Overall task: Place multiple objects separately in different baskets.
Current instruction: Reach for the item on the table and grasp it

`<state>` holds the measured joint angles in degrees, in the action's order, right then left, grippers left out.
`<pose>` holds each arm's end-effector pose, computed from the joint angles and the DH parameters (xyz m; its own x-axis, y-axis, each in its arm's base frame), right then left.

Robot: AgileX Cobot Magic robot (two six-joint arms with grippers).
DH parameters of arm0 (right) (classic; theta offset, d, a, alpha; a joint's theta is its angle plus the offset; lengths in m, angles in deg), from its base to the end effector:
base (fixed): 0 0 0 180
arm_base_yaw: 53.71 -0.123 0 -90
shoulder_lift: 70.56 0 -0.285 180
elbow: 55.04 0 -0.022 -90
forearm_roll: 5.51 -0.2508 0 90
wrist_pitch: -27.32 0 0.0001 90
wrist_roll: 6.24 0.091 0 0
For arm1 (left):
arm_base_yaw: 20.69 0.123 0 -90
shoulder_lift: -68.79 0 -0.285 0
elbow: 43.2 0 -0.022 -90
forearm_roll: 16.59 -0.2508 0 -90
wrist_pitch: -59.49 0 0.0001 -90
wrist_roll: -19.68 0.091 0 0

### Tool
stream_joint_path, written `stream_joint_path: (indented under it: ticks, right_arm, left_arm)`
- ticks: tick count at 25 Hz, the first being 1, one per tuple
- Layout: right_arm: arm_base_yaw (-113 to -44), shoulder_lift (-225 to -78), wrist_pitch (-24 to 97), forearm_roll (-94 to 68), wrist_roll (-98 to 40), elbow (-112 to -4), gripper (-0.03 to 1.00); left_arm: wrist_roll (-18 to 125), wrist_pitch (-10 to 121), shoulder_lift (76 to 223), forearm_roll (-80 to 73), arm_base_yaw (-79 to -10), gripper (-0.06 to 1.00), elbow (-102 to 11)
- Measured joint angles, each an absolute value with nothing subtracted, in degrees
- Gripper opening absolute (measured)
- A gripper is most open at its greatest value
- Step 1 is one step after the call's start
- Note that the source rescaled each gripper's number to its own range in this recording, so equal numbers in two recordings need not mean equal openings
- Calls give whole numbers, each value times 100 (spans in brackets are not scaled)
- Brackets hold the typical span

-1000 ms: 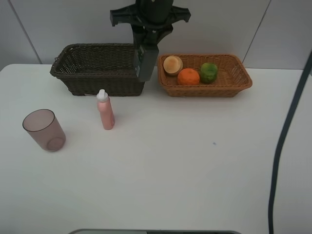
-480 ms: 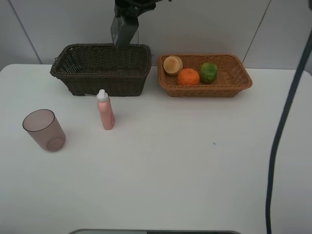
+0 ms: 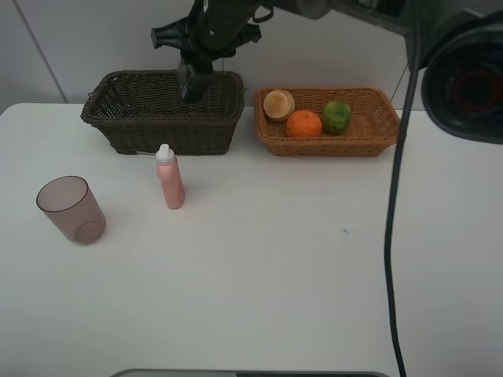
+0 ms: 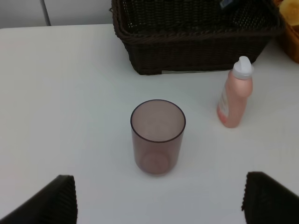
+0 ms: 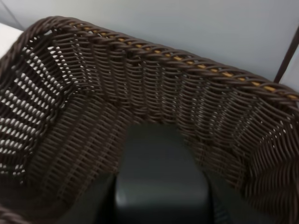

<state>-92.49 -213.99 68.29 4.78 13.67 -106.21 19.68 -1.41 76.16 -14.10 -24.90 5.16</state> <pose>0.4328 0.3341 0.2435 -0.6340 -0.2422 -0.7344 -0.4317 0.8988 0.0762 -0.0068 -0.0030 0.2781 -0.4488 0.0119 -0.8935 0.0977 0.9946 -0.0359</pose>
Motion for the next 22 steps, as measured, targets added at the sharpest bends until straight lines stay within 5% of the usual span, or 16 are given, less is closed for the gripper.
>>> stream_joint_path:
  ticks: [13,15,19,22]
  right_arm:
    - [-9249,-21866,6459,497,1367,-10621,3]
    - [-9249,-21858,6368,497,1367,-10621,15]
    - [-9249,-21830,6277,497,1367,-10621,55]
    - [-9249,-21811,6282,494,1375,-10621,69]
  left_arm:
    - [1968,-141,7616,-1410,-2490,91,516]
    - [1968,-141,7616,-1410,-2490,91,516]
    - [1968,-141,7616,-1410,-2490,91,516]
    - [1968,-141,7616,-1410,-2490,91,516]
